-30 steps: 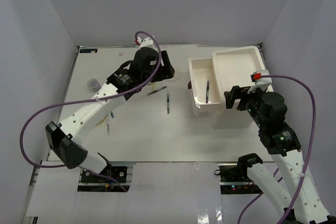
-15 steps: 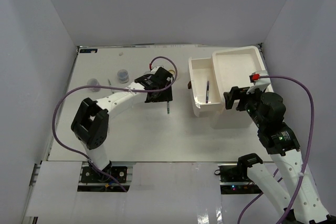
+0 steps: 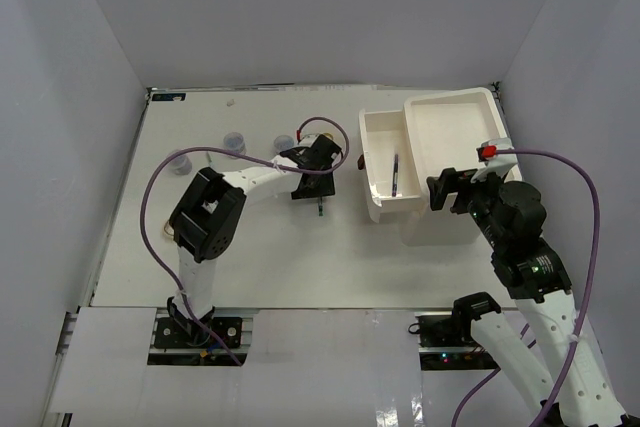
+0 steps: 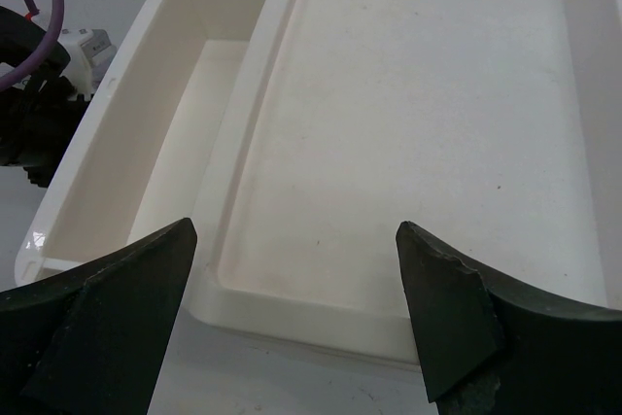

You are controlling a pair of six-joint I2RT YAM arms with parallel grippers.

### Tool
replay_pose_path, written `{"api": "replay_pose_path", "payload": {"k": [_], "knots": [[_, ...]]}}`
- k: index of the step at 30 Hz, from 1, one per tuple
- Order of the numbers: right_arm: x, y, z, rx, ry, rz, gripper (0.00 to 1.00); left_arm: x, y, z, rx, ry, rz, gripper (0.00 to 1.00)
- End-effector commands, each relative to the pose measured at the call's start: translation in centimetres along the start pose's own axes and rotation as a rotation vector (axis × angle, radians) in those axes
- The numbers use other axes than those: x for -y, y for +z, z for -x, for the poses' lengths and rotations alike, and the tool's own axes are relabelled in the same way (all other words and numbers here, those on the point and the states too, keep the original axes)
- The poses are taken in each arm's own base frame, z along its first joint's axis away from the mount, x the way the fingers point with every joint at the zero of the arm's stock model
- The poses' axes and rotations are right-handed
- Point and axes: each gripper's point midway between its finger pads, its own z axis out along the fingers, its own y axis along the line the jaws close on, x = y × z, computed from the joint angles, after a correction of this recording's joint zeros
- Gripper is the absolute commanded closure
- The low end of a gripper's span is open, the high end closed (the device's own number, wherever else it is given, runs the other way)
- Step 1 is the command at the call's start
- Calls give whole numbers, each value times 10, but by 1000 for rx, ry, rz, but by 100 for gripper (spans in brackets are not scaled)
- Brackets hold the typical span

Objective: Sort the stationery into containers
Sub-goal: Move the pen to the center of the board, then pick up the pen from the center of the board.

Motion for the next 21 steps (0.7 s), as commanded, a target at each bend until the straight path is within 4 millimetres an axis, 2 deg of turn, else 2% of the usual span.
{"api": "replay_pose_path", "payload": {"k": [1,6,9,10,12,14,18,19,20,21], "knots": [[3,-1,-11,-30,4,-15,10,9,3,20,60,-42,-8,30],[3,-1,-12,-31,4,-15,10,0,13,9,39,-41,28,45],[3,-1,-12,-31,3,-16,10,-7,9,3,31,-39,37,60],[3,-1,-12,-31,3,-16,10,-10,8,0,29,-42,38,68],[3,0,-12,-31,5,-16,10,-18,6,-8,18,-36,52,75],[3,0,-12,-33,5,-15,10,-21,-5,-8,23,-36,38,83],[2,0,-11,-33,4,-12,10,-24,-34,-8,32,-45,-23,90],[3,1,-11,-35,3,-12,10,-22,-42,-5,41,-52,-45,90],[3,1,-11,-36,3,-12,10,-18,-63,7,77,-67,-88,91],[3,1,-12,-36,4,-13,10,-14,-75,13,89,-78,-126,91]]}}
